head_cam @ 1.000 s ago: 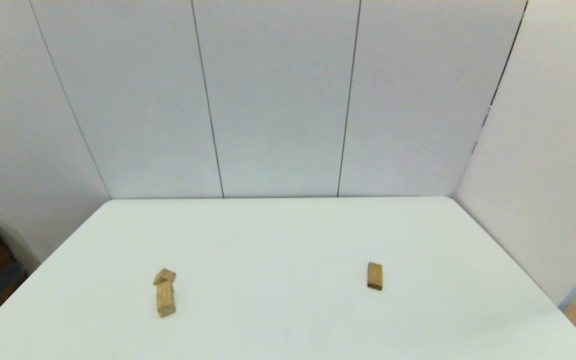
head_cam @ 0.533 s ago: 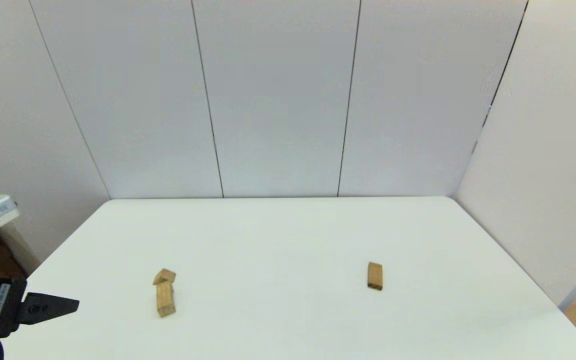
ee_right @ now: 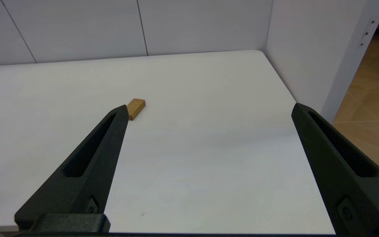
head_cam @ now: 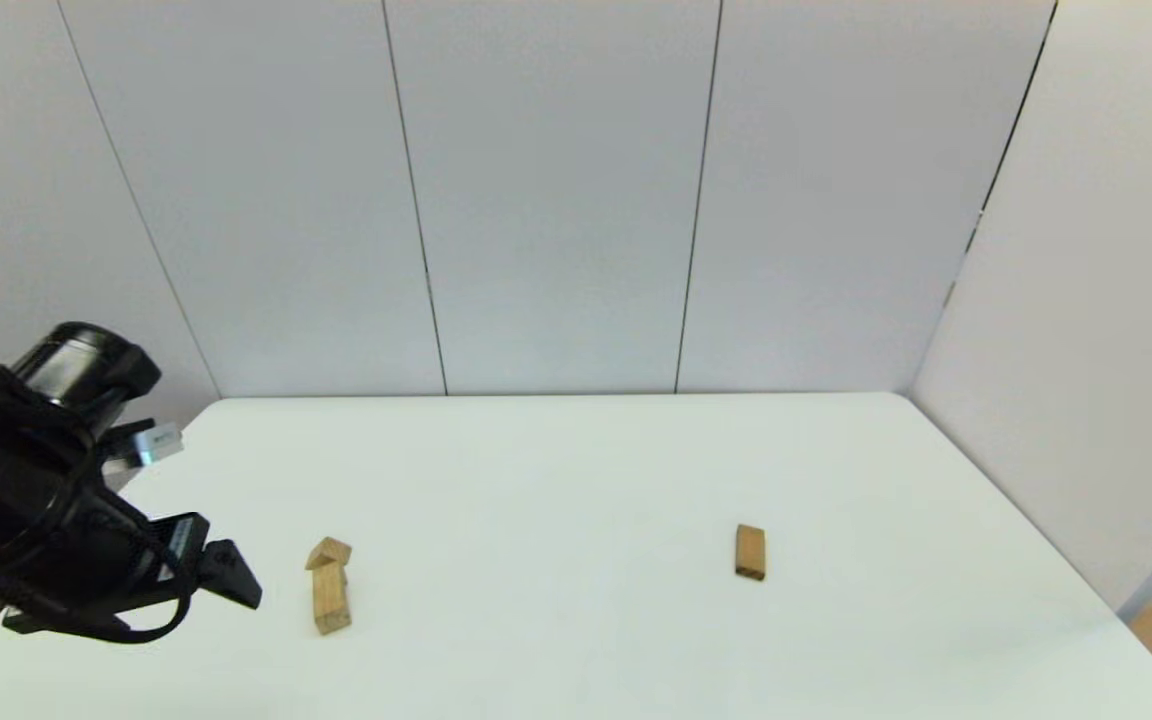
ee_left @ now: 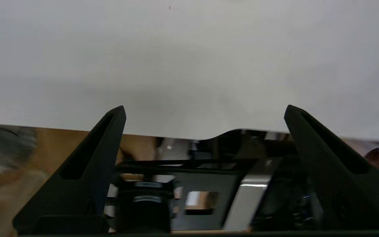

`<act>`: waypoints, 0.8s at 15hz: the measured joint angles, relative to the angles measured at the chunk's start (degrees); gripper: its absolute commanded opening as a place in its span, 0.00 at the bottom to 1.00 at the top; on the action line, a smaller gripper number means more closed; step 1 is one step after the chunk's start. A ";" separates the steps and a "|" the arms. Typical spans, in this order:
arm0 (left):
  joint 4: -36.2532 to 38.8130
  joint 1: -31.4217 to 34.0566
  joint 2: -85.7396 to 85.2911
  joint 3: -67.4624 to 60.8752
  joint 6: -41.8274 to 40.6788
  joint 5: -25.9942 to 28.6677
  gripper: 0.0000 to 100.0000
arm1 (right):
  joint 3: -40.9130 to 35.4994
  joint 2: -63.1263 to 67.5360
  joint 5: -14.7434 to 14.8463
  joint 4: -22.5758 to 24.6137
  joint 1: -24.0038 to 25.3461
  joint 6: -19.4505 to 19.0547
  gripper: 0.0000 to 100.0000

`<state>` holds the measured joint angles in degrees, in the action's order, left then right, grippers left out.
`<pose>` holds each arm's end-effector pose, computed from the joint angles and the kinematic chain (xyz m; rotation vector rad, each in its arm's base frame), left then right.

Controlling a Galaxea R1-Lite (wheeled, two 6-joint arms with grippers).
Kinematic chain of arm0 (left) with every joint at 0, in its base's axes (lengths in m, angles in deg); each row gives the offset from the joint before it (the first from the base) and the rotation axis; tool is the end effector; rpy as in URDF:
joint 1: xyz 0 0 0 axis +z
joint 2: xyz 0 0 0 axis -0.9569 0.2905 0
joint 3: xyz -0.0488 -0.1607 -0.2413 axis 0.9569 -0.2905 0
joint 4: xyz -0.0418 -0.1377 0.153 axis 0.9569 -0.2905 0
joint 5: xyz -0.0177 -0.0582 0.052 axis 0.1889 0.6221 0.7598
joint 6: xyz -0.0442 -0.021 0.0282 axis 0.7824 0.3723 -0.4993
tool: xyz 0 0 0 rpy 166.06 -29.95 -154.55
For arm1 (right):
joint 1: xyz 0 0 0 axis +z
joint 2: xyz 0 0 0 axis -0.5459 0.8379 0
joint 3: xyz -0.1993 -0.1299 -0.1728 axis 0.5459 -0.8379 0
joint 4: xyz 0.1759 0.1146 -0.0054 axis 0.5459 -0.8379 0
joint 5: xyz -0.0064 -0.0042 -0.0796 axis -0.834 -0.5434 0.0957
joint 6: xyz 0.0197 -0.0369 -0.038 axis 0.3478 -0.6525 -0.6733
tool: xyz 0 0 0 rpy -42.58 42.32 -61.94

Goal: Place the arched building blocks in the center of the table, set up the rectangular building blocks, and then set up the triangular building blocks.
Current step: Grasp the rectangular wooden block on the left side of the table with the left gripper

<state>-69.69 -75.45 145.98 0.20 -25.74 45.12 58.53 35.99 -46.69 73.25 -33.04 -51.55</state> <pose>0.2418 -0.0150 0.1161 -0.2845 1.3348 0.0838 0.0384 -0.0008 0.0762 0.0578 -0.0055 -0.0121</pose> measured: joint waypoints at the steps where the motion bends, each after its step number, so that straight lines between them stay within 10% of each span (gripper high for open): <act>1: 0.15 -0.99 2.67 1.04 3.91 -0.09 1.00 | 0.00 0.00 0.00 0.00 0.00 0.00 1.00; 12: 5.06 -3.25 23.43 11.08 14.45 -0.69 1.00 | 0.00 0.00 0.00 0.00 0.00 0.00 1.00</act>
<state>-64.63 -78.71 169.41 11.28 -11.29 44.42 58.53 35.99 -46.69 73.25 -33.04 -51.55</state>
